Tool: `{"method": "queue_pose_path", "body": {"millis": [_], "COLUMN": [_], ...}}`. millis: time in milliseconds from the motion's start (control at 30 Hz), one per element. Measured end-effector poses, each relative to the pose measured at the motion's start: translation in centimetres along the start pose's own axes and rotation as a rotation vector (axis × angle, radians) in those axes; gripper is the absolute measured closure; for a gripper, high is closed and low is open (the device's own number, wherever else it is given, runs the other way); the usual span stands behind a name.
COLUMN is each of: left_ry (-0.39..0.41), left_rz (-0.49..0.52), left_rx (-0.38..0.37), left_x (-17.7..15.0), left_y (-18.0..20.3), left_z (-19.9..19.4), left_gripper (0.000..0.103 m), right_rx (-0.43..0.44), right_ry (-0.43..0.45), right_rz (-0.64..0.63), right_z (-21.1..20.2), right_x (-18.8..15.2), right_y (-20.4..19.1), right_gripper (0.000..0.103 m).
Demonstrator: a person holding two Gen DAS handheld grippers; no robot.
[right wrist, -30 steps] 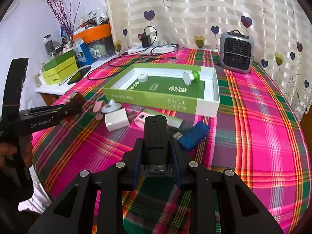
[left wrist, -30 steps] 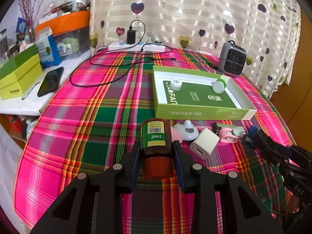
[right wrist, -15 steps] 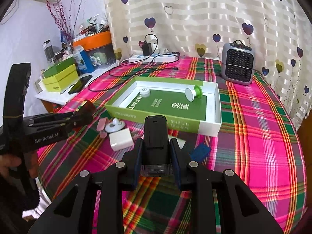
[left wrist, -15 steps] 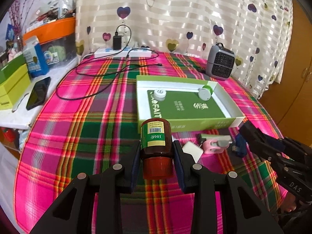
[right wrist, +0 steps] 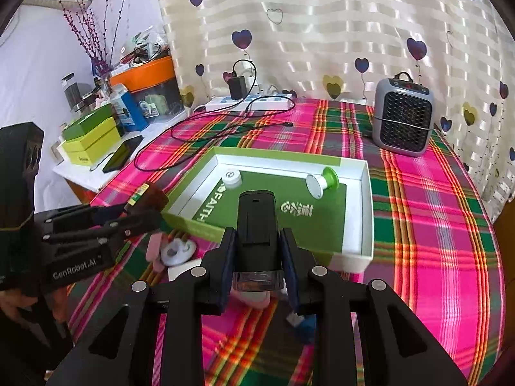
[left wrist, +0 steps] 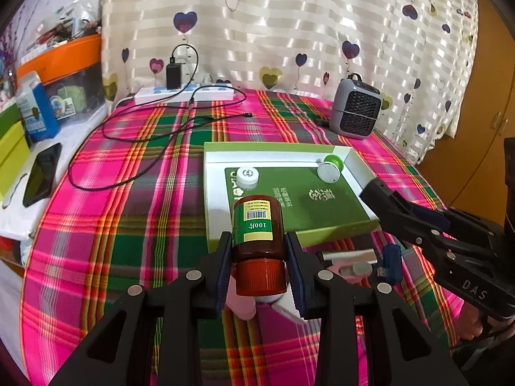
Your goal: Organize rigid objects
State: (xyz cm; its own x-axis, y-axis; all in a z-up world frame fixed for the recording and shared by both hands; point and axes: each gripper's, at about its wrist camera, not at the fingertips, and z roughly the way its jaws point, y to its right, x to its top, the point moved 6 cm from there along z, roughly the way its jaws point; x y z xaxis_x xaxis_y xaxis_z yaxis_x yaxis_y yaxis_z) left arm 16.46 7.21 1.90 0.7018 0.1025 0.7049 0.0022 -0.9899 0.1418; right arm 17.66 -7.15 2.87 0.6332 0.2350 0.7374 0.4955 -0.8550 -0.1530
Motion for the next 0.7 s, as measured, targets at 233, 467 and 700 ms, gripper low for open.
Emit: {"method": "queue_pose_path", "body": {"millis": [233, 467, 700], "left_ry": [-0.014, -0.027, -0.043], "left_rz": [0.001, 0.001, 0.000], "left_rx": [-0.006, -0.025, -0.030], "left_x": [0.9, 1.6, 2.3], "left_y": [-0.1, -0.2, -0.5], "left_z": [1.2, 2.8, 4.4], "left_gripper": [0.072, 0.072, 0.072], "right_rx": [0.001, 0.003, 0.017], "right_ry": [-0.012, -0.034, -0.056], "right_rz": [0.000, -0.008, -0.018], "right_z": [1.6, 3.9, 6.1], "right_x": [1.3, 2.7, 3.8], "right_y": [0.3, 0.7, 0.8], "right_gripper": [0.075, 0.075, 0.075]}}
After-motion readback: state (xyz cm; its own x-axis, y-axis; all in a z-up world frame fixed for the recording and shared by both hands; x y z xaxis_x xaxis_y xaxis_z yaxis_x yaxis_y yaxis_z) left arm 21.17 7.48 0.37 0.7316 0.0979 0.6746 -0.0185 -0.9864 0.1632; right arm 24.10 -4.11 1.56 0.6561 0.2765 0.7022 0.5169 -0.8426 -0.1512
